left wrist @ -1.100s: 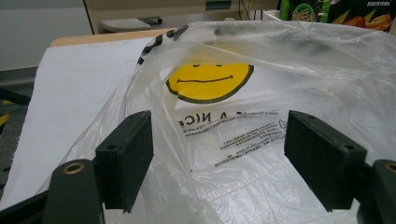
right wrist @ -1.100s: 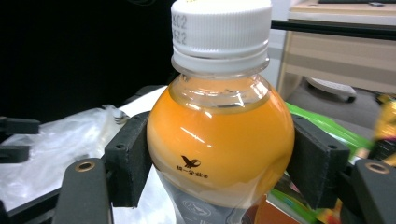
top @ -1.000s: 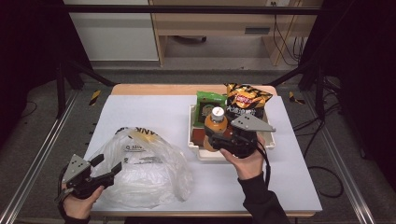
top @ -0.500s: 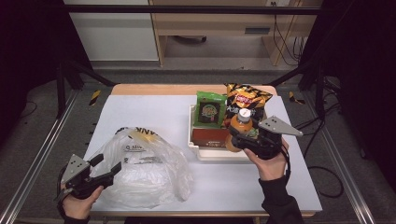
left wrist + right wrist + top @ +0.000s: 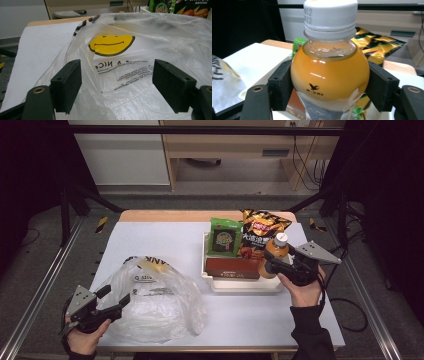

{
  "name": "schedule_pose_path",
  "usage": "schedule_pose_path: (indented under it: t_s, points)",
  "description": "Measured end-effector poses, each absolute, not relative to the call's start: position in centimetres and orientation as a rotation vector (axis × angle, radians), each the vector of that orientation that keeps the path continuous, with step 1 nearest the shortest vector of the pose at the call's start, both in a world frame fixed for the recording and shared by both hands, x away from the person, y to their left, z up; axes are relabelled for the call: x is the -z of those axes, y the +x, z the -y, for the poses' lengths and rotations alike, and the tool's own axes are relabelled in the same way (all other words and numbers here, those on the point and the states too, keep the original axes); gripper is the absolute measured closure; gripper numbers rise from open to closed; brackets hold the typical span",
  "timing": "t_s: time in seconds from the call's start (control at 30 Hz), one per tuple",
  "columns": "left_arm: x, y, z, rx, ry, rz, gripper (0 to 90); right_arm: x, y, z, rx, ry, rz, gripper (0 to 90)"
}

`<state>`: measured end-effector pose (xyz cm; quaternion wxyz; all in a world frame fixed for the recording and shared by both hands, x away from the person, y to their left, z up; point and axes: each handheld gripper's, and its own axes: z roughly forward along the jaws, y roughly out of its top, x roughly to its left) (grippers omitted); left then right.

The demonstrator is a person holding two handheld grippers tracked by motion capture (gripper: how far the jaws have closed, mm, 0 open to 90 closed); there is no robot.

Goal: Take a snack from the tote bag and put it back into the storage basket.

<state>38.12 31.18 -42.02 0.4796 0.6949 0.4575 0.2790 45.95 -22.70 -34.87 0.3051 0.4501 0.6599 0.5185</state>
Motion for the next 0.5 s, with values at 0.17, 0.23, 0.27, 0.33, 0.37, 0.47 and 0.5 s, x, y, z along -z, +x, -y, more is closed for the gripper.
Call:
schedule_pose_path:
  t_s: [0.17,0.23,0.27,0.33,0.37,0.47,0.5]
  points:
    - [42.1,38.1,-31.2,-0.679,1.696,-1.118,23.3,35.4,46.8,23.4,-1.348,1.213,-1.731,30.4]
    - [42.0,38.1,-31.2,-0.68,1.695,-1.117,23.2,35.7,47.2,23.6,-1.336,1.224,-1.73,30.4]
    - [42.0,38.1,-31.2,-0.68,1.694,-1.117,23.3,35.9,47.3,23.6,-1.331,1.226,-1.734,30.4]
    - [42.0,38.1,-31.3,-0.68,1.693,-1.118,23.2,36.2,47.7,23.7,-1.319,1.232,-1.738,30.4]
    - [42.0,38.1,-31.3,-0.68,1.693,-1.118,23.3,36.4,47.8,23.9,-1.315,1.235,-1.736,30.4]
    - [42.1,38.1,-31.3,-0.68,1.694,-1.118,23.2,36.8,48.2,24.1,-1.292,1.248,-1.744,30.4]
    - [42.1,38.1,-31.3,-0.68,1.694,-1.118,23.2,36.9,48.3,24.2,-1.283,1.248,-1.746,30.4]
